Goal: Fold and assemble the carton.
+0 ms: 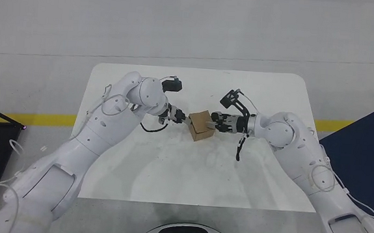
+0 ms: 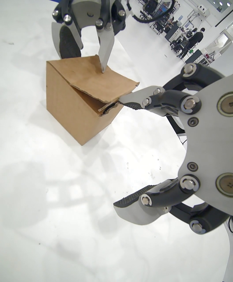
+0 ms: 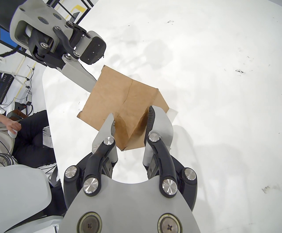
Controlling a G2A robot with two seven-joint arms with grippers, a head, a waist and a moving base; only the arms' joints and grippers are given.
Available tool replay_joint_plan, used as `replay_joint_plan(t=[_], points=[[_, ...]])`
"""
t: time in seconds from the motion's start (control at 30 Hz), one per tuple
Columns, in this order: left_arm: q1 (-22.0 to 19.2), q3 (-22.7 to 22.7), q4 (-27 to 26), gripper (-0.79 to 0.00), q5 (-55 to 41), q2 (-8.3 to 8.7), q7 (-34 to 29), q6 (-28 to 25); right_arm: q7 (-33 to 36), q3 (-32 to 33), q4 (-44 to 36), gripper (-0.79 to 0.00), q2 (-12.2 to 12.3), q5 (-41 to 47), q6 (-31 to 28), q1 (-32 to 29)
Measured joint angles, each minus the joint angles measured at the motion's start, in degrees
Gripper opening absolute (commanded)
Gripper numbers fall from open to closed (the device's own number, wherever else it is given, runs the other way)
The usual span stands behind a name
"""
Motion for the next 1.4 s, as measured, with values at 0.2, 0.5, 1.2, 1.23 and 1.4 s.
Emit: replay_joint_plan(t=[0.2, 0.5, 1.2, 1.23, 1.4], points=[[0.62, -2.1, -1.6, 0.0, -0.7, 0.56, 0.16, 0.03, 0.07, 0.02, -0.77, -0.483, 0.06, -1.03, 1.58, -0.18], [1.2, -0.72, -2.51, 0.0, 0.76, 0.28, 1.4, 0.26, 0.21, -0.25, -1.76, -0.486, 0.0, -1.35, 2.61, -0.24], [0.42, 2.27, -0.84, 0.0, 3.03, -1.34, 3.3, 0.64, -0.43, 1.99, -5.43, -0.449, 0.8, -3.06, 3.94, -2.61], [0.45, 1.51, -0.97, 0.0, 2.18, -1.27, 3.53, 0.66, -0.64, 2.42, -5.88, -0.449, 0.93, -3.32, 4.31, -2.99], [1.06, -2.09, -2.53, 0.0, 0.78, -0.4, 3.84, 0.46, -2.35, 4.79, -9.27, -0.785, 1.6, -5.81, 6.35, -5.15]])
